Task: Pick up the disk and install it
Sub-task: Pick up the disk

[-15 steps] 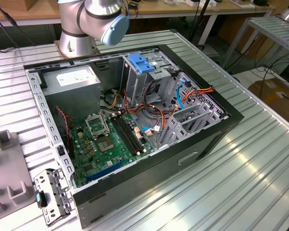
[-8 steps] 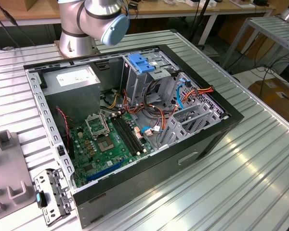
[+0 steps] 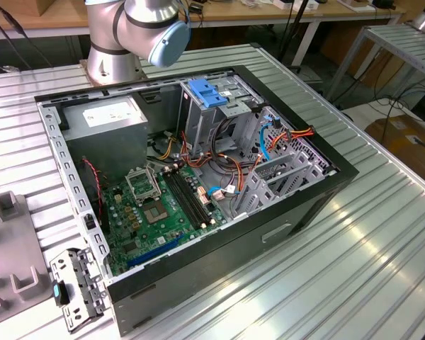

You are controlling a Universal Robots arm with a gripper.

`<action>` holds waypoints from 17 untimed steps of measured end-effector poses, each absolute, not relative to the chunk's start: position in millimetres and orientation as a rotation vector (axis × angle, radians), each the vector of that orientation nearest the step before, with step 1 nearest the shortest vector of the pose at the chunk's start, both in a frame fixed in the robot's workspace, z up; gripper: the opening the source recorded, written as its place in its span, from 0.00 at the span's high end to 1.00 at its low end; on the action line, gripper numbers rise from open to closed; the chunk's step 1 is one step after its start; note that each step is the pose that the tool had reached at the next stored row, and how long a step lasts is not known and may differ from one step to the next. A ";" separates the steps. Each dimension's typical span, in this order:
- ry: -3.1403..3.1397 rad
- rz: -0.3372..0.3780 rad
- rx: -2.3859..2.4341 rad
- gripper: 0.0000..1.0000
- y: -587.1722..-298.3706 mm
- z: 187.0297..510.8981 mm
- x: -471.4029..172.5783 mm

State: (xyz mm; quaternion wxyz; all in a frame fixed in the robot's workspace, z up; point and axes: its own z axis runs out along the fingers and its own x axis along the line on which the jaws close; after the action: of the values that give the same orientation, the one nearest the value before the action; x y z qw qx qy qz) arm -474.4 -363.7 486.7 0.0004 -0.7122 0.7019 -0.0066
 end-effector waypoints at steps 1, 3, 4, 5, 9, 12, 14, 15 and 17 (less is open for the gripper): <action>2.204 -0.021 -2.237 0.63 -363.7 487.6 -474.4; 2.204 -0.021 -2.237 0.63 -363.7 490.5 -474.4; 2.204 -0.020 -2.237 0.63 -363.7 492.4 -474.4; 2.204 -0.021 -2.237 0.63 -363.7 494.0 -474.4; 2.204 -0.021 -2.237 0.63 -363.7 498.6 -474.4; 2.204 -0.021 -2.237 0.63 -363.7 498.9 -474.4; 2.204 -0.021 -2.237 0.63 -363.7 499.3 -474.4; 2.205 -0.021 -2.237 0.63 -363.7 499.4 -474.4; 2.204 -0.021 -2.237 0.63 -363.7 499.6 -474.4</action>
State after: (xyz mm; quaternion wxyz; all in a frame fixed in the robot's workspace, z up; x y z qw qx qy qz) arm -474.4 -363.7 499.6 0.0004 -0.7123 0.7019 -0.0065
